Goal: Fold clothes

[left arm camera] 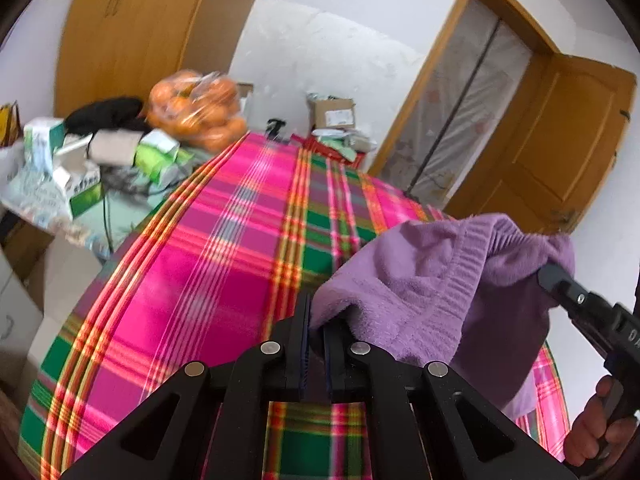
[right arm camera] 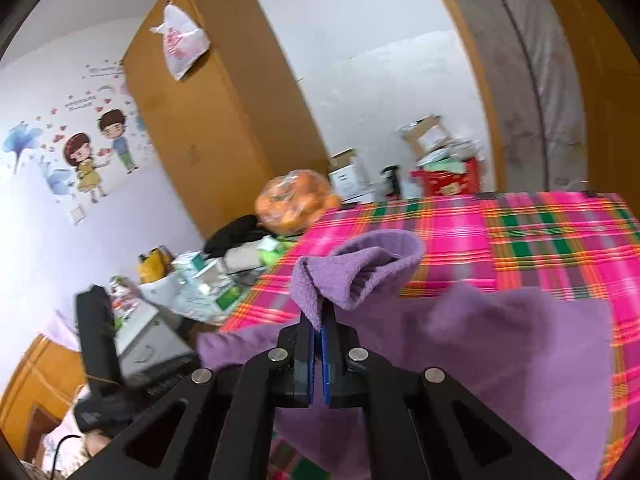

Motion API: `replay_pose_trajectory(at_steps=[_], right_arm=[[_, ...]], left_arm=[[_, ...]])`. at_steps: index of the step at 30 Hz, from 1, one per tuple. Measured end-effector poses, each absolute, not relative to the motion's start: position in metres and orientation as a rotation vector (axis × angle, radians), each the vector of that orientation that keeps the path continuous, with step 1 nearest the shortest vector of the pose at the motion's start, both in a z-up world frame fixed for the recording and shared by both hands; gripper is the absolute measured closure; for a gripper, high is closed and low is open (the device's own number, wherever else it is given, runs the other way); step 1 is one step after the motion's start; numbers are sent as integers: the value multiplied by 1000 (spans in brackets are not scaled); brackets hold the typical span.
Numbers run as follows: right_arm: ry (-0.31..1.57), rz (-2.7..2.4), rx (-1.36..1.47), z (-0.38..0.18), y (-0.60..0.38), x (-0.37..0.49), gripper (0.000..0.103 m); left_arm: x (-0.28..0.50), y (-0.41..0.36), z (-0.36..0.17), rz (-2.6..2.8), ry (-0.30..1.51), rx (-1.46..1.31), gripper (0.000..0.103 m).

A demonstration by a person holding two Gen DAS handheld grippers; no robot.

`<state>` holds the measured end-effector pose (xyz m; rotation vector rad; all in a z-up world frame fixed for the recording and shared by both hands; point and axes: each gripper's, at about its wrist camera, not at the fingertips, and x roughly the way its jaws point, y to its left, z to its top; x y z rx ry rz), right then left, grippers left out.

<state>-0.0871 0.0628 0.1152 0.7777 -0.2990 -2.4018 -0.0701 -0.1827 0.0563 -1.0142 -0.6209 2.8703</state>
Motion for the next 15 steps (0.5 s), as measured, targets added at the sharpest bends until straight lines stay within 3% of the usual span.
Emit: replay_pose_trajectory(at_steps=[15], right_arm=[[-287,-2167,840,91,-37,-91,101]], left_arm=[[-62,-215,49,2855,-753,-1041,97]])
